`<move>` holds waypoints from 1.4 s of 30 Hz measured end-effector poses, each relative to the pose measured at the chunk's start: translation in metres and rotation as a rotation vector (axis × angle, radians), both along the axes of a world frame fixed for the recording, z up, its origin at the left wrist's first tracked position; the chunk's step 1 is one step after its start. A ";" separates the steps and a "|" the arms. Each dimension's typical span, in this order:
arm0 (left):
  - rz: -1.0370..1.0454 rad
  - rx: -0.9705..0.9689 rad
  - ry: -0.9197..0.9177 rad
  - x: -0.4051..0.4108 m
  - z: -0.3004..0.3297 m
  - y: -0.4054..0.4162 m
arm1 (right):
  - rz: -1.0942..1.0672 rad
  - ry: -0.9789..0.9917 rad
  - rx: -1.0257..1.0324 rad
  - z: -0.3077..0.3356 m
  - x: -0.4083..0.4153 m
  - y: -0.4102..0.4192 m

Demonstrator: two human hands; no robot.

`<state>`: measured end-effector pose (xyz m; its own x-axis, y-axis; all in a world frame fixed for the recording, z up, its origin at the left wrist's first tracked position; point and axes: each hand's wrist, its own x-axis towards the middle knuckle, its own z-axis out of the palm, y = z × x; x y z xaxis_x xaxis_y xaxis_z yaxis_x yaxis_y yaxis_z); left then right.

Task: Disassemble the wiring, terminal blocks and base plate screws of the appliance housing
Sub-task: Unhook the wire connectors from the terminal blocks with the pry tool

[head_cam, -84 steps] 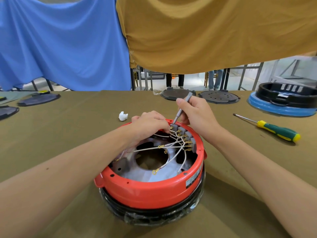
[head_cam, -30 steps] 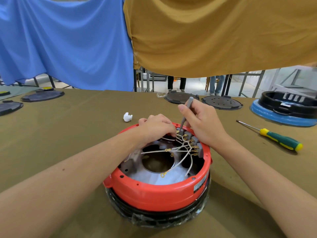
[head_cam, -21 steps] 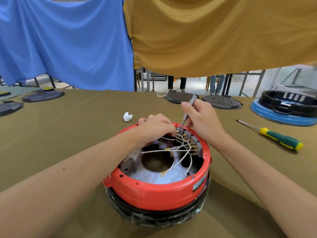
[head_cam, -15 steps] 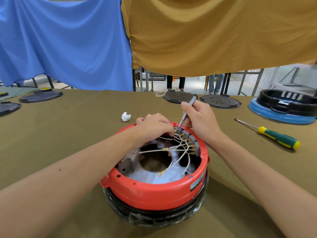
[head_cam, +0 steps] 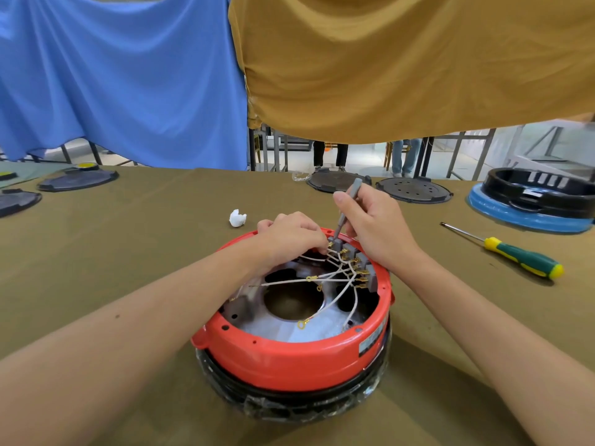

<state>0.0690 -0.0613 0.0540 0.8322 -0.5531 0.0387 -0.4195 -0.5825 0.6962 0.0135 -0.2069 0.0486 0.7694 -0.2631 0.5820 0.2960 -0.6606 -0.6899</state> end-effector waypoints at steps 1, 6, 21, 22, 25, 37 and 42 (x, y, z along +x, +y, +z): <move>-0.001 -0.002 0.002 0.000 0.000 0.000 | 0.002 0.017 0.034 0.000 0.002 -0.001; 0.001 -0.010 0.021 0.000 0.001 0.001 | 0.015 0.084 0.177 -0.002 0.011 -0.007; -0.014 0.032 -0.057 0.003 -0.001 -0.001 | 0.033 -0.035 -0.082 0.003 -0.002 0.002; -0.017 0.032 -0.056 0.004 -0.001 -0.001 | 0.038 -0.039 -0.090 0.003 -0.002 0.002; -0.023 0.032 -0.055 0.004 -0.001 -0.001 | 0.048 -0.028 -0.040 0.002 0.001 0.000; -0.069 0.035 -0.102 0.004 0.000 0.002 | 0.008 0.016 0.105 -0.002 0.007 -0.002; -0.187 0.041 -0.303 0.004 0.001 0.011 | 0.014 -0.049 0.031 -0.001 0.000 0.000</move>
<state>0.0729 -0.0500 0.0548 0.6702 -0.7012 0.2431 -0.7057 -0.5006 0.5014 0.0134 -0.2071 0.0477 0.7439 -0.2710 0.6108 0.3392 -0.6345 -0.6946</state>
